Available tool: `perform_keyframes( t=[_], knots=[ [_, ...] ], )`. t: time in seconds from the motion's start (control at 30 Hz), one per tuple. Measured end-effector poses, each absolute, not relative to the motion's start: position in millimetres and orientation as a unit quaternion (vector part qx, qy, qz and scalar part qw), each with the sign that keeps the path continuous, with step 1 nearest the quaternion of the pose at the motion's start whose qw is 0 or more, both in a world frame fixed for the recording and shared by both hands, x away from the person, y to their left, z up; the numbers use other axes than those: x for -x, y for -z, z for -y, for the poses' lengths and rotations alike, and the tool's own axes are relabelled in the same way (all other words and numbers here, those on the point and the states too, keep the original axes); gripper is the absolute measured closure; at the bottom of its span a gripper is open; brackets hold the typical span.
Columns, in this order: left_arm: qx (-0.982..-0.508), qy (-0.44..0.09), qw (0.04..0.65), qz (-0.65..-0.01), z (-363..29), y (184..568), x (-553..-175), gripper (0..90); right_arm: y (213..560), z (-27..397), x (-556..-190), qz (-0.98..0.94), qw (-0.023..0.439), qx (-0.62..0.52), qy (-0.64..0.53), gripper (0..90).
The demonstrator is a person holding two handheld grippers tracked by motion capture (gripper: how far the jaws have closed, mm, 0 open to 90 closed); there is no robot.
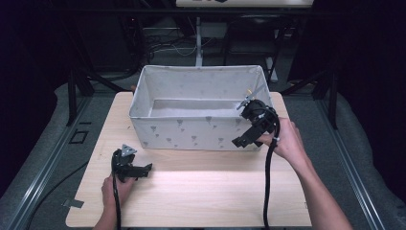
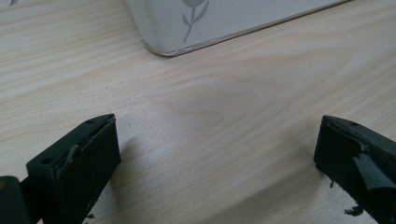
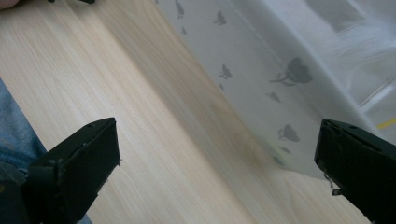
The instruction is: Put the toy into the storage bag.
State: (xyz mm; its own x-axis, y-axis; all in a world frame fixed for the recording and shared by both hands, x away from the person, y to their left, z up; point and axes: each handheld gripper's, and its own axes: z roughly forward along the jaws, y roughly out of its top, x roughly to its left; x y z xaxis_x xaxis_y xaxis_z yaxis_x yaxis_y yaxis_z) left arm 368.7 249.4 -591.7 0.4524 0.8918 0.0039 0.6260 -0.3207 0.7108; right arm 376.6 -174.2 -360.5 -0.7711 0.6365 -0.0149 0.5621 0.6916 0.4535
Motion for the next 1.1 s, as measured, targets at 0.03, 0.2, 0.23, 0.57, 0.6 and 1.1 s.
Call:
perform_keyframes(
  t=[0.03, 0.2, 0.23, 0.57, 0.6, 1.1],
  knots=[
    [-0.787, -0.202, 0.326, -0.482, -249.5, 591.5, -368.7, 0.2, 364.1, 172.9, -375.6, -0.917, 0.084, -0.326, -0.216, 0.0],
    [-0.787, -0.202, 0.327, -0.482, -249.5, 591.5, -368.8, 0.2, 389.2, 163.7, -368.2, -0.919, 0.072, -0.319, -0.219, 0.0],
    [-0.787, -0.203, 0.327, -0.482, -249.3, 591.8, -368.8, 0.2, 393.7, 162.1, -366.1, -0.919, 0.074, -0.318, -0.221, 0.0],
    [-0.787, -0.203, 0.327, -0.482, -249.4, 591.7, -368.8, 0.2, 443.7, 155.3, -350.6, -0.925, 0.062, -0.313, -0.208, 0.0],
    [-0.787, -0.203, 0.328, -0.482, -249.3, 591.7, -368.9, 0.2, 448.9, 155.1, -348.7, -0.923, 0.062, -0.316, -0.209, 0.0],
    [-0.787, -0.203, 0.327, -0.482, -249.4, 591.5, -368.8, 0.2, 506.8, 180.1, -321.9, -0.898, 0.078, -0.366, -0.230, 0.0]
  ],
)
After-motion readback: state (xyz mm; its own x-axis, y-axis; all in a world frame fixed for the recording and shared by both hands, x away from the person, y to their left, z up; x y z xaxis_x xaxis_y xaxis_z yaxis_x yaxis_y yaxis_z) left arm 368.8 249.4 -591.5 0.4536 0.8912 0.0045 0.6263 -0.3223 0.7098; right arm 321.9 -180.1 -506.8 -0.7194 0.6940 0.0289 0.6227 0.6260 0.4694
